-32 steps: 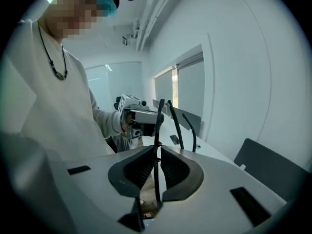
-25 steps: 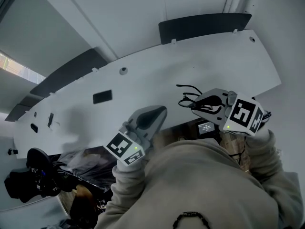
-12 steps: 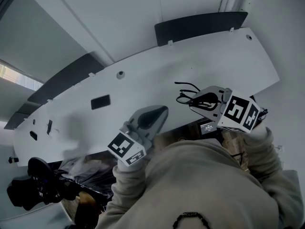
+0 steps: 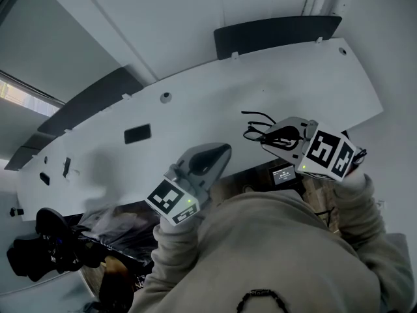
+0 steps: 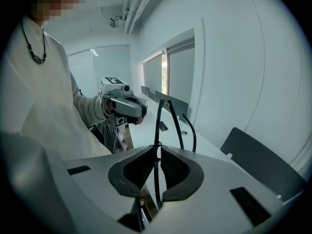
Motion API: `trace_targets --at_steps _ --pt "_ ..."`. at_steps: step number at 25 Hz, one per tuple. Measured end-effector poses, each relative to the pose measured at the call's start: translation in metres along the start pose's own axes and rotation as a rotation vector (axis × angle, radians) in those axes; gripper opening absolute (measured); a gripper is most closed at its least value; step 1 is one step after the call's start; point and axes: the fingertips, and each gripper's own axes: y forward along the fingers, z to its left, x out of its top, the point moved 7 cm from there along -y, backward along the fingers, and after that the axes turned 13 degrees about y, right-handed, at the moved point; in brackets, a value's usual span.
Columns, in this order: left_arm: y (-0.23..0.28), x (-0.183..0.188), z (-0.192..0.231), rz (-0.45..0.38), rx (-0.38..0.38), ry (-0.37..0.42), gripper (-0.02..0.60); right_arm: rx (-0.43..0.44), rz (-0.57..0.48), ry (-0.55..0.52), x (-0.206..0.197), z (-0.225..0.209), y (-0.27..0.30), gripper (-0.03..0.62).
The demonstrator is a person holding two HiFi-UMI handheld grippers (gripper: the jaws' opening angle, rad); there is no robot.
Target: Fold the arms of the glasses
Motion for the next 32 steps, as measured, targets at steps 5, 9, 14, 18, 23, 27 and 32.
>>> trace_targets --at_steps 5,9,14,18,23,27,32 --pt "0.001 -0.005 -0.01 0.003 0.018 -0.016 0.006 0.018 0.024 -0.003 -0.011 0.001 0.001 0.058" --pt "0.003 -0.009 -0.021 0.006 0.025 -0.037 0.006 0.034 0.061 -0.011 -0.018 -0.001 0.007 0.058" --pt "-0.003 -0.008 -0.035 -0.027 0.045 -0.071 0.006 0.069 0.139 -0.02 -0.033 -0.017 0.033 0.058" --pt "-0.022 -0.009 -0.044 -0.038 0.086 -0.11 0.006 0.095 0.232 -0.033 -0.063 -0.04 0.078 0.058" --pt "-0.053 -0.014 -0.054 -0.023 0.175 -0.132 0.006 0.137 0.328 -0.055 -0.109 -0.072 0.152 0.058" --pt "-0.081 -0.019 -0.062 0.001 0.254 -0.152 0.006 0.152 0.439 -0.144 -0.155 -0.089 0.211 0.058" --pt "-0.11 -0.023 -0.072 0.03 0.355 -0.171 0.006 0.198 0.572 -0.197 -0.206 -0.088 0.26 0.058"
